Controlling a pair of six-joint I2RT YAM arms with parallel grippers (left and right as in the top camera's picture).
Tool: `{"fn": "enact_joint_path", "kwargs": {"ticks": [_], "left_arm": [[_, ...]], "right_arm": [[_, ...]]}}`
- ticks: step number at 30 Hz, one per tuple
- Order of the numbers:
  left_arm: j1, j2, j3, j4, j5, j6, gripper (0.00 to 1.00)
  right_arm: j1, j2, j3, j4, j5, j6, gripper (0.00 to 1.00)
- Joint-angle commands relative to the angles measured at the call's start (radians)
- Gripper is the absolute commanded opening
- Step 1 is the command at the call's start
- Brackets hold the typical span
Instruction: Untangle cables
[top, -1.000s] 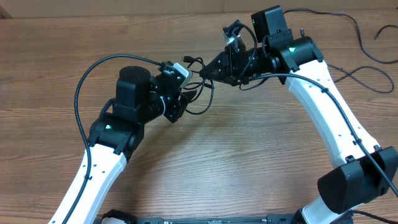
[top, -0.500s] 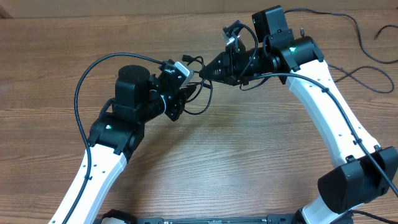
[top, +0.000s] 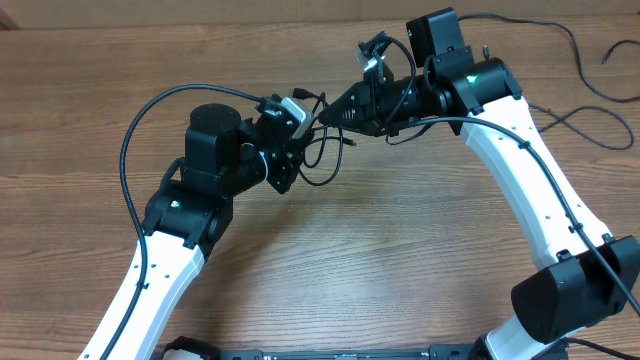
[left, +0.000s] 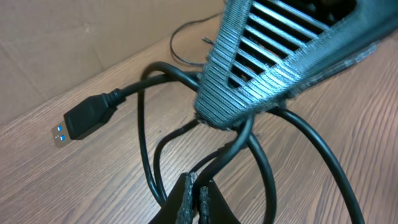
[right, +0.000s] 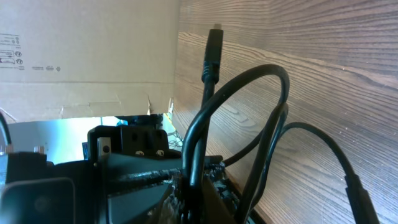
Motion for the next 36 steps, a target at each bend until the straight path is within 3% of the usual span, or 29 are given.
{"fn": "enact_joint_path", "kwargs": {"ticks": [1, 7, 10, 19, 26, 36], "left_arm": [[0.006, -0.014, 0.019, 0.059, -0.029, -0.106, 0.04], [0.007, -0.015, 0.019, 0.073, -0.161, -0.208, 0.04], [0.007, -0.015, 0.019, 0.07, -0.164, -0.209, 0.04], [0.007, -0.015, 0.019, 0.076, -0.164, -0.255, 0.04], [0.007, -0.015, 0.019, 0.072, -0.334, -0.318, 0.04], [0.006, -0.015, 0.019, 0.075, -0.336, -0.356, 0.04]], "right_arm": [[0.009, -0.014, 0.013, -0.01, 0.033, -0.011, 0.09], [0.007, -0.014, 0.013, -0.029, 0.212, -0.011, 0.26], [0.007, -0.014, 0.013, -0.023, 0.213, -0.011, 0.41], [0.007, -0.014, 0.013, -0.032, 0.319, -0.011, 0.74], [0.008, -0.014, 0.013, -0.037, 0.235, -0.011, 0.75], [0.009, -0.014, 0.013, -0.048, 0.192, -0.011, 0.76]]}}
